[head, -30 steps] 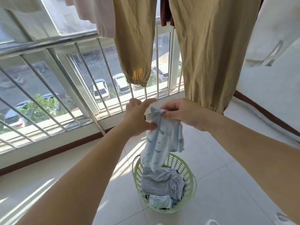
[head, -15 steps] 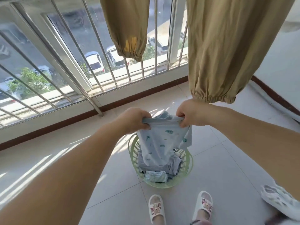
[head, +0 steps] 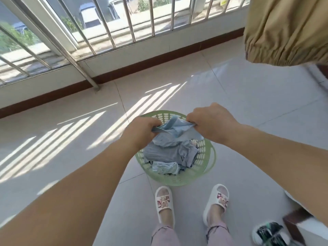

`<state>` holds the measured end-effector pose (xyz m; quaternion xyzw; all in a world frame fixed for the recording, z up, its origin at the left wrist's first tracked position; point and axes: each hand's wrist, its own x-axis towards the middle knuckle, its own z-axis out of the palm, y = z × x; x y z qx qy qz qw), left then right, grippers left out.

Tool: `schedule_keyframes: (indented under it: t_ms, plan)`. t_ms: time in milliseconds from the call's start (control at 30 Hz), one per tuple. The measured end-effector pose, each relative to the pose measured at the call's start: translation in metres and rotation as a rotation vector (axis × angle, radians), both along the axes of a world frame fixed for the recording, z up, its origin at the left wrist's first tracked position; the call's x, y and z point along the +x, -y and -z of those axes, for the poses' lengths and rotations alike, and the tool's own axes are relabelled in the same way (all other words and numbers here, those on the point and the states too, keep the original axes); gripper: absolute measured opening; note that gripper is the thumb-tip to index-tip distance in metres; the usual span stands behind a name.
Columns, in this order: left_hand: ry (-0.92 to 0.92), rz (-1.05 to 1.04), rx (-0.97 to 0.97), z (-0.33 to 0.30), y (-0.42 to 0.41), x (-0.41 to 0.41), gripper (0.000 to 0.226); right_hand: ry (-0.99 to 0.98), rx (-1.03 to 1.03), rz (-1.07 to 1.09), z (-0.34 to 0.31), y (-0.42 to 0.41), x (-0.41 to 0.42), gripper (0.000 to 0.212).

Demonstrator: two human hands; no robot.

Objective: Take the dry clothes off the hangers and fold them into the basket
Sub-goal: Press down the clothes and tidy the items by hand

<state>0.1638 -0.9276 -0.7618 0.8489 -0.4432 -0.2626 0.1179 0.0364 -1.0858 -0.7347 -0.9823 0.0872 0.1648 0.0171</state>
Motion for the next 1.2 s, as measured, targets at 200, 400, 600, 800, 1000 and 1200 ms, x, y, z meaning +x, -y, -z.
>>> schedule_keyframes:
  t_ms: [200,400,600,800,1000,1200]
  plan:
    - [-0.184,0.025,0.136,0.099,-0.014,-0.030,0.025,-0.187,0.051,-0.083,0.094,-0.015,-0.025,0.021]
    - [-0.301,0.154,0.399,0.192,-0.032,-0.062,0.020,-0.390,0.211,-0.089,0.193,-0.040,-0.050,0.020]
    - [-0.372,0.267,0.596,0.252,-0.021,-0.054,0.023,-0.645,0.460,0.016,0.270,-0.040,-0.046,0.025]
    - [-0.337,0.208,0.624,0.318,0.007,-0.027,0.027,-0.620,0.479,0.100,0.337,-0.016,-0.006,0.013]
    - [-0.253,0.003,0.559,0.385,0.024,-0.014,0.049,-0.460,0.382,0.235,0.402,-0.003,0.013,0.046]
    - [-0.211,-0.045,0.506,0.397,0.023,-0.029,0.050,-0.490,0.416,0.277,0.417,-0.007,-0.006,0.048]
